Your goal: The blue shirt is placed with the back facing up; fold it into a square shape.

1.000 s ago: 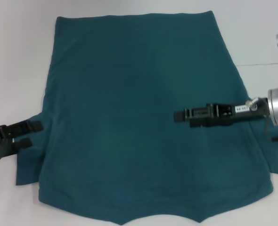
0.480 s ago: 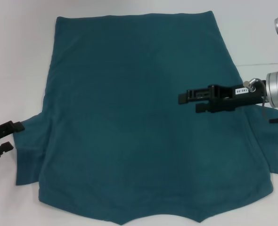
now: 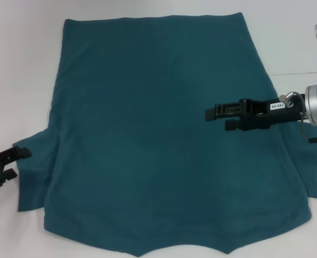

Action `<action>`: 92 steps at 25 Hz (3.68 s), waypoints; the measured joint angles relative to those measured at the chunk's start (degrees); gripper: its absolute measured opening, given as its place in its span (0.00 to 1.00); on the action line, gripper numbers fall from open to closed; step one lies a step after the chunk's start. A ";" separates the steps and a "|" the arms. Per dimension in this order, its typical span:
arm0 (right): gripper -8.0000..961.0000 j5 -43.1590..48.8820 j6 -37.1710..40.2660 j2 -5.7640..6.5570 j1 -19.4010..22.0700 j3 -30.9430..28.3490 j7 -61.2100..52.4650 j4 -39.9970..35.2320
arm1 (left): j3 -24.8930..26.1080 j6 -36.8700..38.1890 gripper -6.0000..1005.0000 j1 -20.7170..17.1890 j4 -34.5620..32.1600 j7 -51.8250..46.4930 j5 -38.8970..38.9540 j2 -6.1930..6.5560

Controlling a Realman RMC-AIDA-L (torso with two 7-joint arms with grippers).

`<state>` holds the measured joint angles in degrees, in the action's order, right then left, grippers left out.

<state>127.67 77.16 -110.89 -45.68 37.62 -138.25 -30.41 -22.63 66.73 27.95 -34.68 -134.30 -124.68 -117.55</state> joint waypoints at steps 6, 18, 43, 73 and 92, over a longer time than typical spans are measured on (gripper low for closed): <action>0.95 -0.18 -0.29 0.11 0.47 -0.16 0.00 0.00 | -1.80 -1.37 0.82 0.07 1.46 0.84 -0.12 -0.10; 0.95 -0.31 -0.30 0.29 0.72 -0.45 0.02 0.00 | -4.45 -3.02 0.82 2.04 2.98 -0.47 0.10 0.13; 0.95 -0.31 -0.14 0.32 1.00 -0.45 0.00 -0.05 | -6.38 -0.13 0.04 2.14 -0.98 0.93 -4.45 0.24; 0.95 -0.31 -0.09 0.32 1.21 -0.30 0.00 -0.13 | -15.53 -0.83 0.01 8.77 -20.30 -9.47 -29.24 0.74; 0.95 -0.32 0.35 0.32 0.82 -0.18 -0.08 -0.07 | -17.72 15.89 0.01 14.60 -22.16 -19.15 -31.09 0.36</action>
<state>127.35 77.51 -110.57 -44.86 37.44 -138.33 -30.47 -40.35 82.63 42.55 -56.83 -153.44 -155.77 -117.19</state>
